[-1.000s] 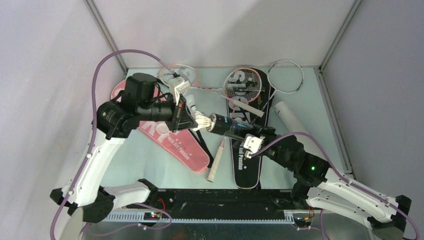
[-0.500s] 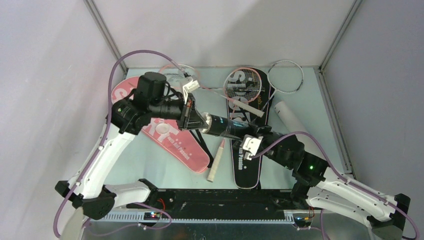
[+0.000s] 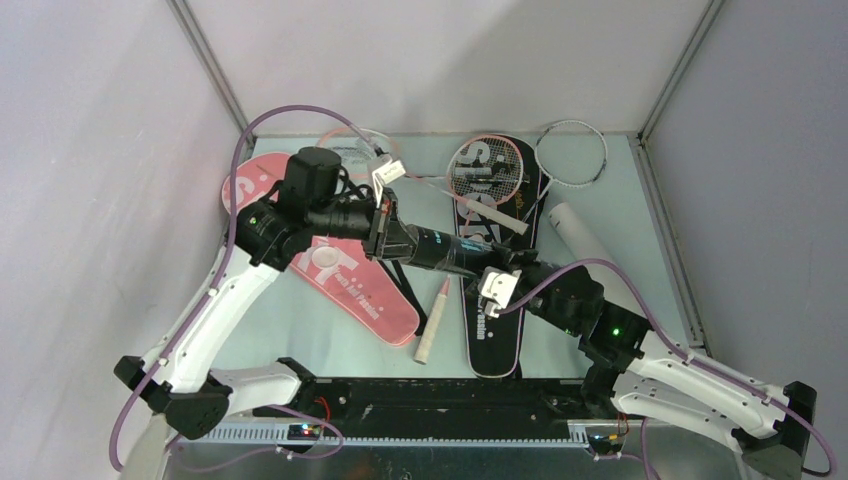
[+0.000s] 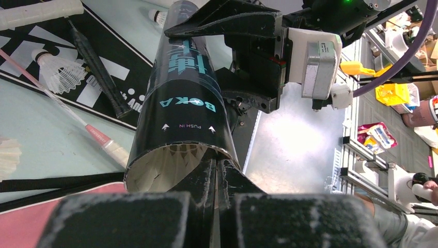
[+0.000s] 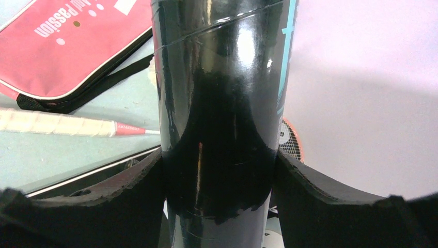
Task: Pack up the badminton gear
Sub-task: Place the shuttlecock at the shuttle tube, then pick up the shuttlecock at the center of the board.
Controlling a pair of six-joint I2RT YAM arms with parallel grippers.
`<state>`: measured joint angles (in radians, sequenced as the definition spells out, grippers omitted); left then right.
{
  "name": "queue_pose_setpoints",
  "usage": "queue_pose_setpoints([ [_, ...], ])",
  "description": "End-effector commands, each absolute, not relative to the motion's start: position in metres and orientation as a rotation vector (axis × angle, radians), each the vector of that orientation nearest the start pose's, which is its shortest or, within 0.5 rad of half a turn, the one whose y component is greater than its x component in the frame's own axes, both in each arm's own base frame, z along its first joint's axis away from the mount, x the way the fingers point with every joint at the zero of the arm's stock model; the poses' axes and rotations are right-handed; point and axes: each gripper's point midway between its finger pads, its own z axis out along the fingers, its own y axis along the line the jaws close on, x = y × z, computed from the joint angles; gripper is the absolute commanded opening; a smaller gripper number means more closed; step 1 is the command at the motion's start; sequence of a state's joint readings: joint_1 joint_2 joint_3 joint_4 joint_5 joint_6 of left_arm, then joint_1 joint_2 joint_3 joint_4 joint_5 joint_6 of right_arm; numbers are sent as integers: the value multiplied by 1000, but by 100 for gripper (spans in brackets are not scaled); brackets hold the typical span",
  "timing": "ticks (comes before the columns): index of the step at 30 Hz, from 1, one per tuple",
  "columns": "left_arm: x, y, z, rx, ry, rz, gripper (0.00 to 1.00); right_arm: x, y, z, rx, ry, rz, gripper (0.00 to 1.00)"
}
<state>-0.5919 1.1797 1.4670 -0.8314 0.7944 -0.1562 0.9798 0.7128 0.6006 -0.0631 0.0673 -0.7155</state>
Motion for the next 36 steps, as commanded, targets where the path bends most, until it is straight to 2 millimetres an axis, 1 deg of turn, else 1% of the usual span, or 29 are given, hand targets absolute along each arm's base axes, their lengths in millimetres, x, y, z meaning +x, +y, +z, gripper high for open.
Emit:
queue_pose_setpoints([
  [1, 165, -264, 366, 929, 1911, -1239, 3, 203, 244, 283, -1188, 1092, 177, 28],
  [3, 165, -260, 371, 914, 1914, -1215, 20, 203, 244, 281, -1191, 1100, 179, 28],
  [4, 165, -259, 375, 909, 1906, -1205, 24, 203, 244, 280, -1192, 1105, 182, 28],
  [5, 165, -256, 377, 894, 1906, -1183, 33, 202, 243, 279, -1195, 1108, 183, 28],
  [7, 167, -249, 384, 857, 1890, -1136, 38, 202, 243, 277, -1199, 1116, 185, 28],
  [12, 176, -232, 403, 728, 1858, -1026, 44, 202, 243, 274, -1199, 1129, 193, 28],
  [14, 177, -226, 412, 685, 1836, -1002, 47, 202, 243, 273, -1199, 1135, 195, 28],
  [17, 176, -216, 427, 628, 1784, -974, 56, 202, 243, 271, -1194, 1148, 198, 28],
  [21, 182, -206, 435, 550, 1759, -933, 59, 204, 243, 270, -1190, 1160, 199, 28],
  [22, 189, -200, 434, 509, 1768, -890, 59, 204, 242, 270, -1185, 1162, 198, 28],
  [23, 193, -197, 432, 483, 1779, -863, 62, 205, 240, 270, -1175, 1170, 193, 28],
  [24, 205, -188, 426, 425, 1805, -795, 66, 206, 239, 272, -1165, 1172, 191, 28],
  [25, 210, -183, 424, 396, 1818, -761, 68, 207, 237, 273, -1150, 1182, 189, 28],
  [26, 223, -174, 418, 340, 1842, -696, 71, 208, 234, 275, -1133, 1184, 189, 28],
  [28, 243, -160, 407, 246, 1877, -619, 74, 209, 229, 281, -1091, 1195, 196, 28],
  [29, 251, -156, 398, 203, 1903, -599, 75, 209, 227, 284, -1067, 1199, 210, 28],
  [30, 263, -149, 393, 159, 1914, -572, 74, 209, 225, 286, -1055, 1201, 212, 28],
  [32, 284, -139, 376, 90, 1947, -491, 71, 209, 222, 289, -1035, 1204, 218, 28],
  [33, 294, -130, 362, 48, 1967, -419, 70, 209, 220, 290, -1022, 1207, 216, 28],
  [34, 305, -129, 355, 25, 1969, -394, 69, 209, 218, 291, -1013, 1209, 215, 28],
  [35, 313, -130, 335, -11, 2006, -378, 69, 209, 217, 292, -1008, 1209, 213, 28],
  [36, 321, -134, 334, -27, 1985, -398, 69, 209, 216, 293, -1004, 1211, 213, 28],
])
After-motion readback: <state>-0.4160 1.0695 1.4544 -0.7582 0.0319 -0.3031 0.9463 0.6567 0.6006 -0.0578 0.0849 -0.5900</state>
